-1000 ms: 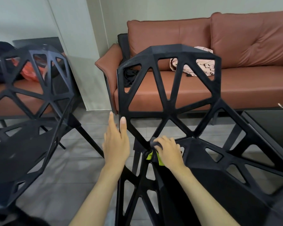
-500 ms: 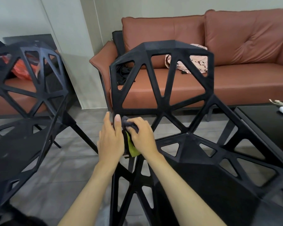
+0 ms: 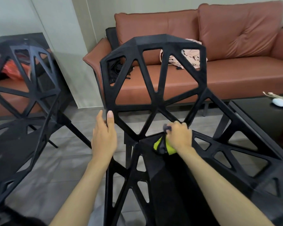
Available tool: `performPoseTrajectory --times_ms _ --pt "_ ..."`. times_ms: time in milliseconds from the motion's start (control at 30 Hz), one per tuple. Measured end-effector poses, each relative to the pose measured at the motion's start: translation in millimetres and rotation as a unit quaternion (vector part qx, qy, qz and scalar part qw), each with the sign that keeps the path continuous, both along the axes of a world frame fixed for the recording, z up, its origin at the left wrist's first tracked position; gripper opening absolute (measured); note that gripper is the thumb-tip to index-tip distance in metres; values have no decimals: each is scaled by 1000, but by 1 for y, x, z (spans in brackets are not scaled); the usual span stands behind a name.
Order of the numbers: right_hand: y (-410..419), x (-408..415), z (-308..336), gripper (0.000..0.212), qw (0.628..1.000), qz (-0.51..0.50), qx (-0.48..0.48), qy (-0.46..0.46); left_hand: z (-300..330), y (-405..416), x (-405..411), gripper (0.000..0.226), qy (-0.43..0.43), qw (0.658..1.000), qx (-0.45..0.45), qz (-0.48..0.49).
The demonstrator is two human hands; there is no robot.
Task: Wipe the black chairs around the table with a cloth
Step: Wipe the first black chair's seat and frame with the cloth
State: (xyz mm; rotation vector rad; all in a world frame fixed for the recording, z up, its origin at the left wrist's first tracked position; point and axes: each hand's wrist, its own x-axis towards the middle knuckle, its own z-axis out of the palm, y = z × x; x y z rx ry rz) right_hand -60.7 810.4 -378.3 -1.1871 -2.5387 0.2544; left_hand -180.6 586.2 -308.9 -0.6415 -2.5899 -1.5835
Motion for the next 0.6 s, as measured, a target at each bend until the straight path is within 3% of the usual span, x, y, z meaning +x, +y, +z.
performPoseTrajectory --times_ms 100,200,300,467,600 --pt "41 27 -2 15 996 -75 51 -18 0 2 -2 82 -5 1000 2 -4" --pt "37 23 -16 20 990 -51 104 -86 2 6 -3 76 -7 1000 0 -3" --pt "34 25 -23 17 988 -53 117 -80 2 7 -2 78 -6 1000 -5 3" --pt "62 39 -11 25 984 5 108 -143 0 1 -2 84 -14 1000 -2 10" --pt "55 37 -12 27 991 -18 65 -115 2 3 -1 82 -16 1000 -9 13"
